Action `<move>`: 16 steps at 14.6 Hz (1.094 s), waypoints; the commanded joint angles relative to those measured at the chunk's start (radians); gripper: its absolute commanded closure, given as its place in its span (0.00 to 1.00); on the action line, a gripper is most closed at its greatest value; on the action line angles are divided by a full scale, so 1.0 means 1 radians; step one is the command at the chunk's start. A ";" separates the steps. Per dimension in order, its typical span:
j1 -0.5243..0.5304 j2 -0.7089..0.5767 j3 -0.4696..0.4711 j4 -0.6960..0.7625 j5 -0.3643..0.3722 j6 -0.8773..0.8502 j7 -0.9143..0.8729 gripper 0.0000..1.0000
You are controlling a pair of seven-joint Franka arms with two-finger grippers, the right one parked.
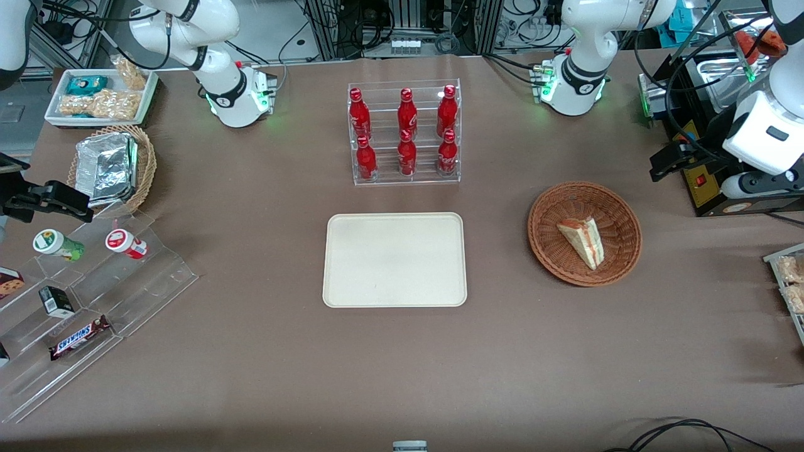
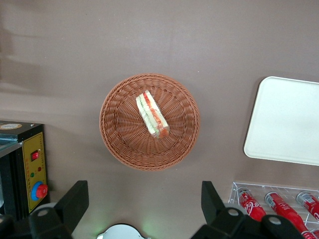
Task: Place sandwich from basket to tray
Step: 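Move the left gripper over the wicker basket toward the sandwich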
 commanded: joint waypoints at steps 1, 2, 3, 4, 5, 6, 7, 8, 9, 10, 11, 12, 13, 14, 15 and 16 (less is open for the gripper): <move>-0.006 -0.023 0.009 -0.015 0.013 -0.009 -0.003 0.00; -0.007 -0.023 0.009 -0.014 0.020 -0.009 -0.003 0.00; -0.007 -0.018 0.009 -0.014 0.025 -0.006 -0.005 0.00; -0.007 -0.017 0.009 -0.014 0.025 -0.003 -0.005 0.00; -0.006 -0.015 0.007 -0.014 0.025 -0.001 -0.005 0.00; -0.006 -0.012 0.009 -0.015 0.025 0.001 -0.002 0.00; -0.006 -0.001 0.010 -0.023 0.025 -0.006 -0.006 0.00; 0.008 0.003 0.010 -0.038 0.025 -0.009 -0.005 0.00; 0.031 0.014 0.010 -0.076 0.025 0.002 -0.009 0.00; 0.039 0.020 0.010 -0.121 0.021 0.026 -0.026 0.00; 0.051 0.023 0.010 -0.174 0.019 0.069 -0.070 0.00; 0.069 0.026 0.010 -0.242 0.019 0.147 -0.150 0.00; 0.069 0.025 0.010 -0.312 0.021 0.227 -0.216 0.00; 0.069 0.020 0.009 -0.389 0.021 0.313 -0.260 0.00; 0.069 0.019 0.009 -0.447 0.022 0.374 -0.288 0.00; 0.071 0.019 0.009 -0.496 0.024 0.422 -0.328 0.00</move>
